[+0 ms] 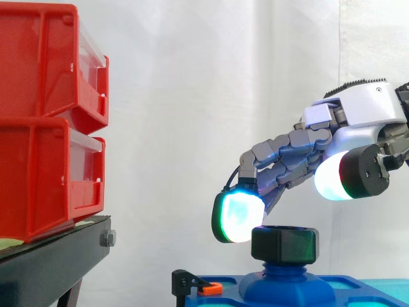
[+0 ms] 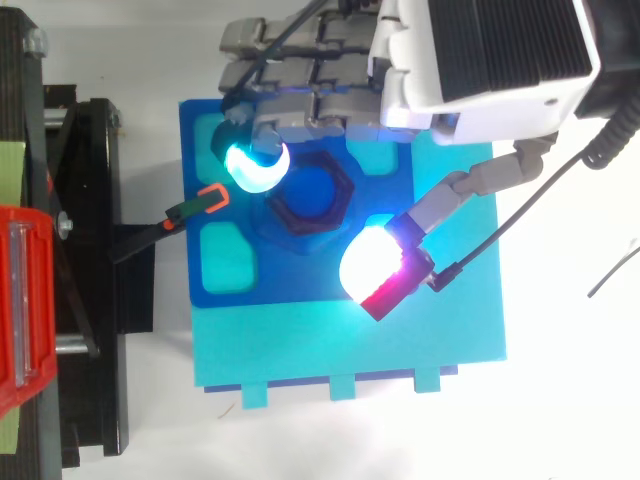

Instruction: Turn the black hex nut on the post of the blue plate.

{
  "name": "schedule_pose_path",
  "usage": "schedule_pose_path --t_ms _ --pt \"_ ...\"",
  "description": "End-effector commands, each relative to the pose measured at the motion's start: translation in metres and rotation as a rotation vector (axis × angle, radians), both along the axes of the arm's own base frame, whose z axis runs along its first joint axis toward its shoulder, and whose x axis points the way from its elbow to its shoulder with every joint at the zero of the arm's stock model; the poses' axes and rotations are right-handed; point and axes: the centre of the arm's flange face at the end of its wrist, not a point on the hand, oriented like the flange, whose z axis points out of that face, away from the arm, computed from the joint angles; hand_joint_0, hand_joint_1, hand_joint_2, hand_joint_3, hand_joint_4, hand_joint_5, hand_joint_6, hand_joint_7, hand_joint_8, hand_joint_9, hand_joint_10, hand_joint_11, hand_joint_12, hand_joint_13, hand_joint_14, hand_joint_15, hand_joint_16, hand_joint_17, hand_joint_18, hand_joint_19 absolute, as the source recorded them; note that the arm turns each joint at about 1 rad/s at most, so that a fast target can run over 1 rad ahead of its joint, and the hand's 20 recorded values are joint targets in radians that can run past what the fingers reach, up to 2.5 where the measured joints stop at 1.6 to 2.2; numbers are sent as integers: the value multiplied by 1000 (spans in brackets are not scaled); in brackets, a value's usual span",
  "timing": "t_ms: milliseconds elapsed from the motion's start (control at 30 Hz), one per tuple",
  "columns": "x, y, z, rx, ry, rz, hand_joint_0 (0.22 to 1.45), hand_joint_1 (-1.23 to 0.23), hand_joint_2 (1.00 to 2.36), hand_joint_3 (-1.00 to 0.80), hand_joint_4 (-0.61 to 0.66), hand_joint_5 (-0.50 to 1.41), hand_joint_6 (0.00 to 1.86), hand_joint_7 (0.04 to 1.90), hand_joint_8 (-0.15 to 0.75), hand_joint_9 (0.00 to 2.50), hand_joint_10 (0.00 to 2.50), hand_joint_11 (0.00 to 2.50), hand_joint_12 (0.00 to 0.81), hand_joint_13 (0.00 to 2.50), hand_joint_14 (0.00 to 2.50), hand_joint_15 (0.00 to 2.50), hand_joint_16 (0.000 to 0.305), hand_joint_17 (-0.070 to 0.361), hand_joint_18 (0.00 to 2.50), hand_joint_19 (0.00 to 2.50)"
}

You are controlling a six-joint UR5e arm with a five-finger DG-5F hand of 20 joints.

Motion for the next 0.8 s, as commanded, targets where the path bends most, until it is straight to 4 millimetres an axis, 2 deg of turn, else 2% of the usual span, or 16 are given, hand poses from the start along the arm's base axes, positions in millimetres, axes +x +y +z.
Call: schedule_pose_path --t_ms 0,300,500,767 --pt "0 0 1 -4 2 1 414 -356 1000 -500 305 -126 504 1287 295 405 3 71 383 246 2 43 61 137 283 496" --pt "-7 1 0 -36 52 14 416 -355 1000 -500 290 -121 503 1355 296 421 1 87 381 252 1 42 61 136 288 492" --pt "-11 4 9 -70 50 21 416 -357 1000 -500 293 -120 503 1371 295 429 1 86 381 256 2 39 60 136 290 494" --pt "-11 7 11 -77 50 29 419 -359 1000 -500 286 -120 503 1367 297 434 4 86 381 262 1 42 60 135 298 495"
